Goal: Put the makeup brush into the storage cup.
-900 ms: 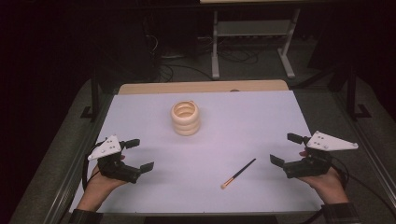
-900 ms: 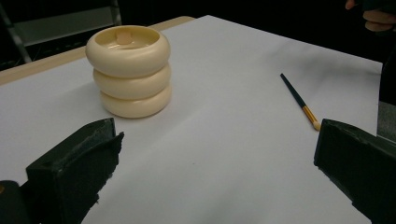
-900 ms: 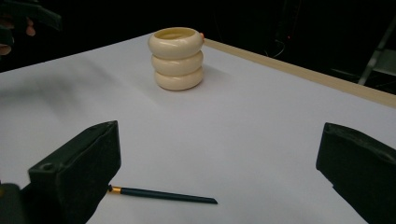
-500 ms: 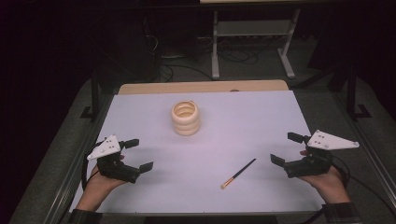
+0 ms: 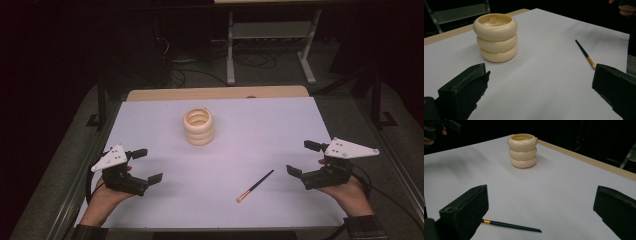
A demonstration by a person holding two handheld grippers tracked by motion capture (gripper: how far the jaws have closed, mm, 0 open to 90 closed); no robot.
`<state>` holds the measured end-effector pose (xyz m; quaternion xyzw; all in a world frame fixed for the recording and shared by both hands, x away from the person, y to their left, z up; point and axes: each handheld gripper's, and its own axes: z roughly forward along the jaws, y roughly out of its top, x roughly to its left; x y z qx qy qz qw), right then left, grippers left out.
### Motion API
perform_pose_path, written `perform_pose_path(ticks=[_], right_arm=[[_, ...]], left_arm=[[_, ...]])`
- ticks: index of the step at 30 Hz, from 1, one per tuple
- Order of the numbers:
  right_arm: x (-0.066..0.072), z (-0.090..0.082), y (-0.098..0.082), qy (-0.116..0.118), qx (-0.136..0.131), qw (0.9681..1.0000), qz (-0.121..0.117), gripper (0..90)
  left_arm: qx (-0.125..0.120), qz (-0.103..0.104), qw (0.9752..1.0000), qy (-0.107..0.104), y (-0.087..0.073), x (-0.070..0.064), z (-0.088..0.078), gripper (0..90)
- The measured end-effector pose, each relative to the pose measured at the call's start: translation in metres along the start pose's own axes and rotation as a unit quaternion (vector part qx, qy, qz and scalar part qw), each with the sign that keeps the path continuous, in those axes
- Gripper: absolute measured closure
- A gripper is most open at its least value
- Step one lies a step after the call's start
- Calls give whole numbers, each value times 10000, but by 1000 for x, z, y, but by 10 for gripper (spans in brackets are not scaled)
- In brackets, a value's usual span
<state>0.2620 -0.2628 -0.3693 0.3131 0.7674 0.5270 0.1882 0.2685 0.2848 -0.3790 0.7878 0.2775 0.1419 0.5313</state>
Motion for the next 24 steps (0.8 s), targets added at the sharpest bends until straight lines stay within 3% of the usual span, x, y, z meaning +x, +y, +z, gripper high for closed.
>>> perform_pose_path(ticks=[24], right_arm=[[1, 27, 10, 285, -146, 9995, 59, 0]], left_arm=[[8, -43, 10000, -36, -2, 0, 0, 0]])
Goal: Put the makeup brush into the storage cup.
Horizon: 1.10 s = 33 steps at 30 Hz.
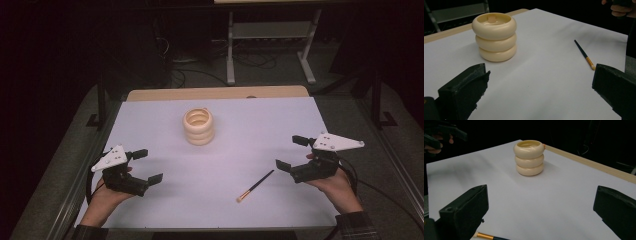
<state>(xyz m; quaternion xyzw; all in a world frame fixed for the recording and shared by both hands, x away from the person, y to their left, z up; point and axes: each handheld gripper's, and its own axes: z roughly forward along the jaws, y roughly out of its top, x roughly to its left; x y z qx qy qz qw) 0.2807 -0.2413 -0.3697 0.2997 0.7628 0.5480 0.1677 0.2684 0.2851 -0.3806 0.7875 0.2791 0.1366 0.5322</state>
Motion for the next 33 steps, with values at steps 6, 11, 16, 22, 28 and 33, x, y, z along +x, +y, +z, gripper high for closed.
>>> perform_pose_path(ticks=[6, 11, 16, 22, 28, 33], right_arm=[[0, 7, 4, 87, -100, 9999, 30, 0], [1, 10, 6, 124, -106, 9999, 25, 0], [1, 12, 7, 146, -118, 9998, 40, 0], [0, 16, 7, 181, -119, 9997, 61, 0], [1, 21, 7, 215, -77, 9997, 45, 0], [3, 25, 8, 241, -85, 9997, 21, 0]], left_arm=[[0, -8, 10000, -5, 0, 0, 0, 0], [-25, -24, 10000, -10, 0, 0, 0, 0], [-1, -12, 10000, -12, 0, 0, 0, 0], [-2, -32, 10000, -7, 0, 1, 0, 0], [-1, -33, 10000, -22, -1, 1, 1, 0], [-5, -44, 10000, 4, -1, 2, -1, 0]])
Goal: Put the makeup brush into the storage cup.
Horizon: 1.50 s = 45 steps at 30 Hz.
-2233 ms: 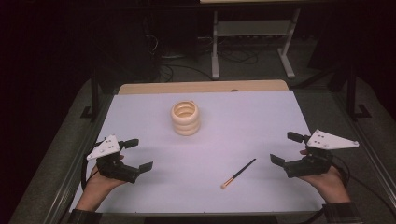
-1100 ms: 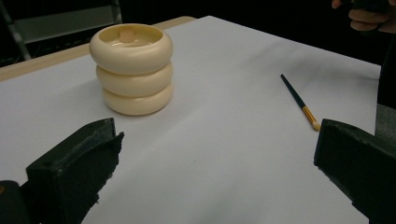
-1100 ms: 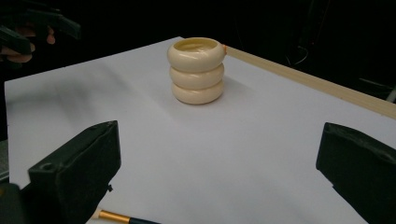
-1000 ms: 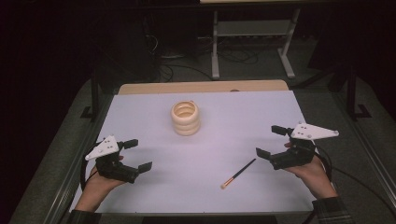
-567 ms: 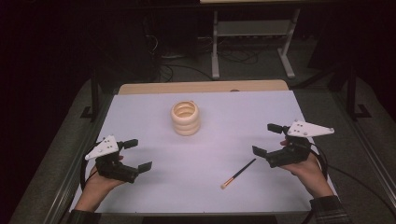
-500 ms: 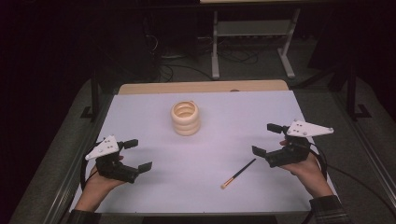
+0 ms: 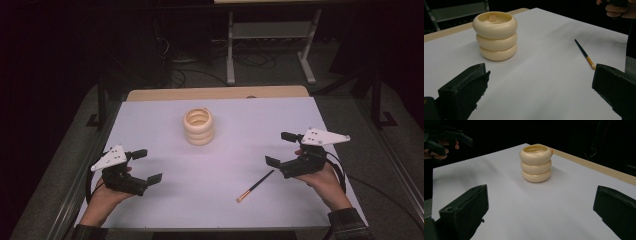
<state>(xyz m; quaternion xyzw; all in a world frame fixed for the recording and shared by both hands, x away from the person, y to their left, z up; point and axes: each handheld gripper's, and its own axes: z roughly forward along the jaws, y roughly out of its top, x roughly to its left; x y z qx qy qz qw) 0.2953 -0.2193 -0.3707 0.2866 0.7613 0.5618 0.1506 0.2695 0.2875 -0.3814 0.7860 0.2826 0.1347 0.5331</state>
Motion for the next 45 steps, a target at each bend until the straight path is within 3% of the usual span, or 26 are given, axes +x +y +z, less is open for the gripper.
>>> perform_pose_path(ticks=[27, 45], right_arm=[[13, 28, 9, 312, 39, 9994, -165, 0], [19, 42, 16, 511, 252, 9977, -376, 0]], left_arm=[[21, -1, 10000, -6, -1, 0, 0, 0], [15, -5, 10000, 4, -2, 1, -1, 0]])
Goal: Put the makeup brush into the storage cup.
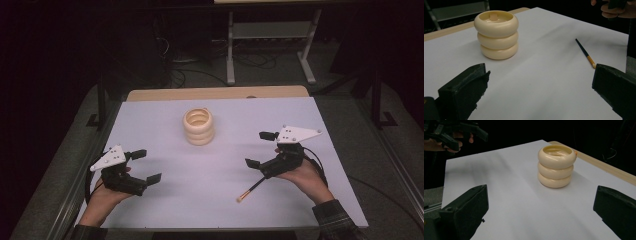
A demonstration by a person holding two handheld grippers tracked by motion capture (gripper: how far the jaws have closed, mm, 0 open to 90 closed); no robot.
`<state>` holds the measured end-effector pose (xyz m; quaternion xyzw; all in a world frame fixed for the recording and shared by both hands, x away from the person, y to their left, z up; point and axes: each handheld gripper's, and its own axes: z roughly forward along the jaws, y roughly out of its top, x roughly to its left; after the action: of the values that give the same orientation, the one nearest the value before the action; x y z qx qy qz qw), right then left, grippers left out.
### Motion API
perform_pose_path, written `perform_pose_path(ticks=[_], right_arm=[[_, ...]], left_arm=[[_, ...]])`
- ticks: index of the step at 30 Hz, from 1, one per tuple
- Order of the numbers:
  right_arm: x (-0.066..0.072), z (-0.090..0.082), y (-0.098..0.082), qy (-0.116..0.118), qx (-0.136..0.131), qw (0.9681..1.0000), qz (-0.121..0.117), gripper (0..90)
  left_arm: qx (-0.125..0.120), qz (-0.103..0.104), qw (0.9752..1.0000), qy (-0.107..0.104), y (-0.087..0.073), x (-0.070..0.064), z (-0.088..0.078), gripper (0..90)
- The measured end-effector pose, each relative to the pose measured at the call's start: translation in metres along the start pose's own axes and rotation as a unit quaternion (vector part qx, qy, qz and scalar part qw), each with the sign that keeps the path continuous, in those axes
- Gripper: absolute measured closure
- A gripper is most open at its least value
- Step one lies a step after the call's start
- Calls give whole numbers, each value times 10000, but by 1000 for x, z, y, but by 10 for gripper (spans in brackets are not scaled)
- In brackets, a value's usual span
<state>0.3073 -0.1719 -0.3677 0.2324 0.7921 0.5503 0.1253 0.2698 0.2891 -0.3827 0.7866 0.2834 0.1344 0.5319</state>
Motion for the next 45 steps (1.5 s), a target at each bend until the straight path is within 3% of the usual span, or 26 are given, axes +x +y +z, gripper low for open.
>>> perform_pose_path(ticks=[16, 23, 34, 45], right_arm=[[0, -1, 2, 203, 505, 9983, -229, 0], [-1, -3, 5, 287, 807, 9957, -365, 0], [-1, 0, 6, 453, 1295, 9892, -520, 0], [-2, 4, 7, 579, 1839, 9786, -722, 0]], left_arm=[[52, 47, 10000, -23, 1, -1, 1, 0], [59, 40, 10000, -43, 0, -1, 2, 0], [68, 43, 10000, -55, 0, 0, 2, 0], [50, 23, 10000, -41, 0, 1, 1, 0]])
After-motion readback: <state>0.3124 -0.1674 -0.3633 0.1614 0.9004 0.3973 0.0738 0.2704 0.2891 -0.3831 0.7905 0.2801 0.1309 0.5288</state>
